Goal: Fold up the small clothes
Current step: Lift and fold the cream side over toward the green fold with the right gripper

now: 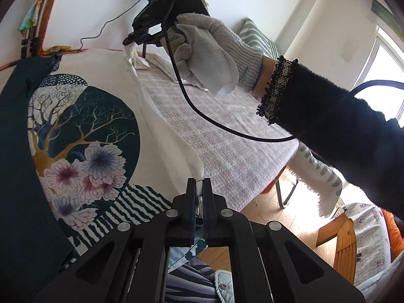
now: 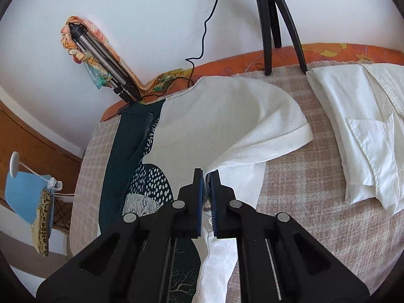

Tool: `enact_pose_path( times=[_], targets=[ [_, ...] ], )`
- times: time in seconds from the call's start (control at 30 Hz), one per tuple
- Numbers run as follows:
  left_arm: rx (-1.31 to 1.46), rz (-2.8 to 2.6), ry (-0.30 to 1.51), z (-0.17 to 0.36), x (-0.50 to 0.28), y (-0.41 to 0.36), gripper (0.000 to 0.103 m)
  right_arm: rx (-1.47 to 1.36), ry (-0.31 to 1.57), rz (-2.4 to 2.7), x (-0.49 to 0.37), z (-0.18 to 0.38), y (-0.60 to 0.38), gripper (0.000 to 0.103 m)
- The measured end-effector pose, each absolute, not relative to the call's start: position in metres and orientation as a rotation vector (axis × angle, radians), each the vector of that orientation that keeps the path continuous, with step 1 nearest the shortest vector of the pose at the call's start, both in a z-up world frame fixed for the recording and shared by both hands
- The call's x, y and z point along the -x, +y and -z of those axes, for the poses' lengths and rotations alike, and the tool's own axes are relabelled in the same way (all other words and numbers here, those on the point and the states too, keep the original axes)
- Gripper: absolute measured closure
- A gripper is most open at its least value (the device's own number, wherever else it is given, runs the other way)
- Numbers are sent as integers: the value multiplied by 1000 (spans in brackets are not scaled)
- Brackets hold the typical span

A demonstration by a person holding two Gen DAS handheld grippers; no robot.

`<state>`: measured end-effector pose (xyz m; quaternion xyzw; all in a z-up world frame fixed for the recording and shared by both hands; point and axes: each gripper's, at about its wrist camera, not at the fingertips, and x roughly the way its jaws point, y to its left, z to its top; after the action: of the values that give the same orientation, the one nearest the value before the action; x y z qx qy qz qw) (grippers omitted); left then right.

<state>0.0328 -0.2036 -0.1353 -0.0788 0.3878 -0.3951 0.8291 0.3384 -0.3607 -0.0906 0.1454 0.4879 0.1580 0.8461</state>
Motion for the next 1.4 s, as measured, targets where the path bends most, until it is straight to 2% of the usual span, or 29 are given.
enact_pose_path(
  times=[0.4, 0.63, 0.67, 0.7, 0.73, 0.8, 1.03, 1.2, 1.4],
  targets=[
    [215, 765, 873, 153, -34, -156, 100, -60, 1118, -402, -353, 126, -238, 96],
    [179, 761, 905, 153, -38, -148, 99, -12, 1195, -433, -358, 157, -214, 96],
    [163, 759, 922, 152, -39, -148, 98, -11, 1207, -444, -358, 157, -214, 94],
    [150, 755, 939, 152, -40, -147, 92, -15, 1215, -463, -356, 155, -216, 86],
    [142, 750, 954, 152, -41, -144, 90, -22, 1216, -482, -353, 151, -219, 67],
    [133, 733, 969, 149, -40, -136, 89, -32, 1173, -501, -345, 135, -231, 44],
    [158, 667, 934, 132, -37, -80, 89, -222, 1028, -425, -355, 88, -313, 42],
    [206, 537, 909, 126, -43, -35, 89, -305, 1069, -290, -395, 108, -345, 42],
    [270, 422, 902, 129, -56, 2, 89, -222, 1138, -211, -417, 142, -335, 42]
  ],
)
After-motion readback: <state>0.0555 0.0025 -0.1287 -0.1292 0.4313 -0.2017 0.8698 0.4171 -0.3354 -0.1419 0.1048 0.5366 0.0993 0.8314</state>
